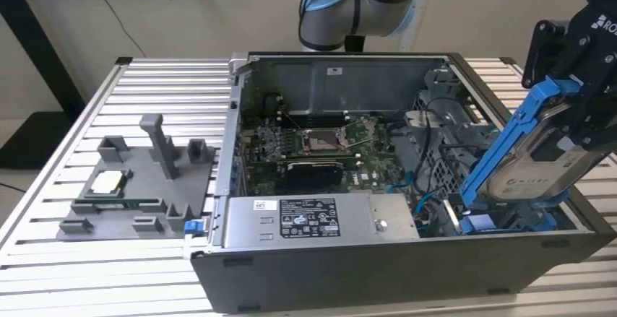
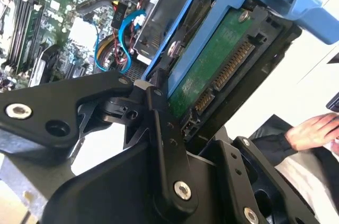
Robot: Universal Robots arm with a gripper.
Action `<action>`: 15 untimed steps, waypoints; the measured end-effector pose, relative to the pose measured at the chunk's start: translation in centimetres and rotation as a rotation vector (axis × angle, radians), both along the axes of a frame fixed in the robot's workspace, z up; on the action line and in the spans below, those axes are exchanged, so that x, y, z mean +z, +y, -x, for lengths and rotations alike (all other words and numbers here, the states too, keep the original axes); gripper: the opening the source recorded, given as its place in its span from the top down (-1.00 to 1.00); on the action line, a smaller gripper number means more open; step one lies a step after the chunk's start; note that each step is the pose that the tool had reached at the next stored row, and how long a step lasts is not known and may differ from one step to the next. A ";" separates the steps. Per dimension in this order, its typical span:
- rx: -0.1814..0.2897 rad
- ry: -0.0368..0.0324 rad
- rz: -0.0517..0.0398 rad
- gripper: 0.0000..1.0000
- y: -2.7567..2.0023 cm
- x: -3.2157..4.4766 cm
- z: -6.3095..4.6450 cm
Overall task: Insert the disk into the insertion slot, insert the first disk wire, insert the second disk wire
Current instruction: 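Insert the disk into the insertion slot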
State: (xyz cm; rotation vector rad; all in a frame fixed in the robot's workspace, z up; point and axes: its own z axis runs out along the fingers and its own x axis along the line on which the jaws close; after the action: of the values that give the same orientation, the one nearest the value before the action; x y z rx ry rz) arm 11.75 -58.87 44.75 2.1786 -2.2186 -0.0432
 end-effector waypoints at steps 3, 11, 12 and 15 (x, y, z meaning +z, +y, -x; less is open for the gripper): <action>0.000 0.0004 0.0002 0.35 0.00 -0.06 0.0; 0.000 -0.0011 -0.0153 0.35 0.31 -1.07 -0.1; 0.000 -0.0011 -0.0160 0.35 0.38 -1.22 -0.2; 0.000 -0.0012 -0.0178 0.35 0.44 -1.54 -0.3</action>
State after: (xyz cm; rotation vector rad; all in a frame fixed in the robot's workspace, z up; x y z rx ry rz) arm 12.10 -58.43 43.21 2.1882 -2.2274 -0.0619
